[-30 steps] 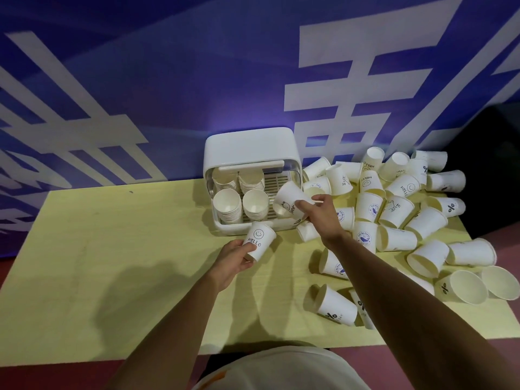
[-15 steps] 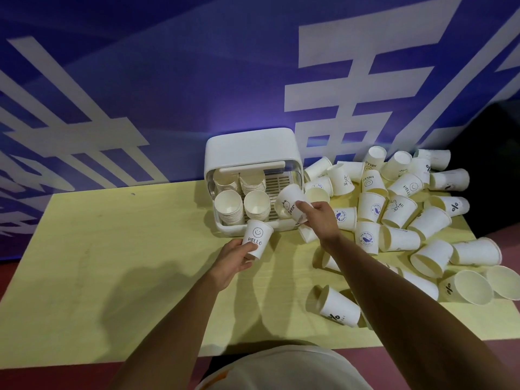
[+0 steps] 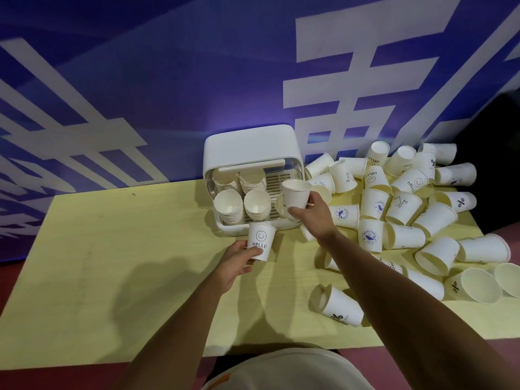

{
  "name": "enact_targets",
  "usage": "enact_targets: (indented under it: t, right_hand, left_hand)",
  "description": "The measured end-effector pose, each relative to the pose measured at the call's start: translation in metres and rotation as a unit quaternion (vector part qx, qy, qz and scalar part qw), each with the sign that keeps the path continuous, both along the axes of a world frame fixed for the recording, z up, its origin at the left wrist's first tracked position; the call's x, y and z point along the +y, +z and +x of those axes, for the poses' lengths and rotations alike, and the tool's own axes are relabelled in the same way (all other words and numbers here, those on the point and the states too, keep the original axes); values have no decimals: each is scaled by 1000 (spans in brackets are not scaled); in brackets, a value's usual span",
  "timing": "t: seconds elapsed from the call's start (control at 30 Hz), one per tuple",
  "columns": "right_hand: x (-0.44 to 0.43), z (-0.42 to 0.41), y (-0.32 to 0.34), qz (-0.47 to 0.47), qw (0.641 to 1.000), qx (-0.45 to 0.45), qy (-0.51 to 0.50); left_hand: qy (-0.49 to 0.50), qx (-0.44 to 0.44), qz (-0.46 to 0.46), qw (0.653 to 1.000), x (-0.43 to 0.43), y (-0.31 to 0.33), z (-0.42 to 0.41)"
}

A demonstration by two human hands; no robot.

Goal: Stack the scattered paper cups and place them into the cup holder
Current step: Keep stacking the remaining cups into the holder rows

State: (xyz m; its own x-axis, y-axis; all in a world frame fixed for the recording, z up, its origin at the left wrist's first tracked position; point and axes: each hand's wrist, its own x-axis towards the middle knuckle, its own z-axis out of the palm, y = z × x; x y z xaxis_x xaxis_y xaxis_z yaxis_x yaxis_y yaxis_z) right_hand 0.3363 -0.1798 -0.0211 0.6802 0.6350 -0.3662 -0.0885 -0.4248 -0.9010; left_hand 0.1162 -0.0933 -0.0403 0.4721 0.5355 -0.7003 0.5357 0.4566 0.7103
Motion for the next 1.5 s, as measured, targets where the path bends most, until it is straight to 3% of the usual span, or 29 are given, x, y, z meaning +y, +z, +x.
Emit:
enact_targets:
  t: [0.37, 0.8, 1.5]
  right_hand:
    - [22, -5, -14, -36, 988, -149, 23]
    - [25, 6, -18, -39, 991, -123, 26]
    - [33, -4, -28, -75, 975, -207, 4]
  left_hand:
    - [15, 25, -5, 1000, 2, -7, -3]
    - [-3, 21, -10, 1000, -3, -6, 4]
    - [0, 16, -8, 1000, -5, -3, 2]
